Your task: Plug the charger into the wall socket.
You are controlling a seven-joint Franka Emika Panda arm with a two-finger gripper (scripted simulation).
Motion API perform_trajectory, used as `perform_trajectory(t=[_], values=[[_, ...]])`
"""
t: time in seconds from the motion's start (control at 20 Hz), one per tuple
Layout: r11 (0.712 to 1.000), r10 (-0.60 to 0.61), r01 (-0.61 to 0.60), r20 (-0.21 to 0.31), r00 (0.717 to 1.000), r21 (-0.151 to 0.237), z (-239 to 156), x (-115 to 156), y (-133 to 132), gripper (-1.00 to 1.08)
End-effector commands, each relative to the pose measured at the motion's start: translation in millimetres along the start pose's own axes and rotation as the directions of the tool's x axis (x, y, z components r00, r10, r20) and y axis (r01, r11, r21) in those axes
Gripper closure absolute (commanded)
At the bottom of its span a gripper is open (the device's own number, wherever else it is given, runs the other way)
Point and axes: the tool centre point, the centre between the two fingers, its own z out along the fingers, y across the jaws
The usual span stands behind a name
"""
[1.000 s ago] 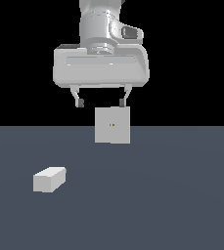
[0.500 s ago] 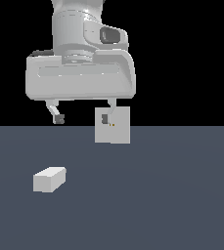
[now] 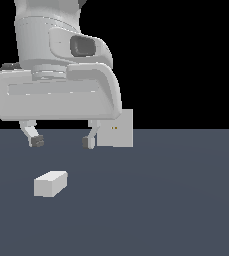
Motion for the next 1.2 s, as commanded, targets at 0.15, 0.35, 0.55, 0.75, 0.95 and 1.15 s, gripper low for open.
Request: perform_trajectory(t=[0.15,0.35,0.55,0.75,0.95,1.15], values=[[1.000,0.018,-0.018,-0.019,1.000,-0.002,9.3,-8.8,-8.1,-0.92],[1.000,0.023,-0.024,-0.025,0.999,-0.004,12.5,-11.4,-10.8,-0.92],[1.000,0.022,-0.022,-0.024,0.999,-0.004,12.7,-11.6,-10.9,-0.92],[1.000,0.022,-0.022,-0.024,0.999,-0.004,19.0,-12.9,-10.9,-0.92],[1.000,0.023,-0.023,-0.024,0.999,-0.004,33.2,-15.5,-10.6,-0.92],[1.000,0.024,-0.024,-0.025,0.999,-0.004,50.8,-18.5,-10.7,-0.92]])
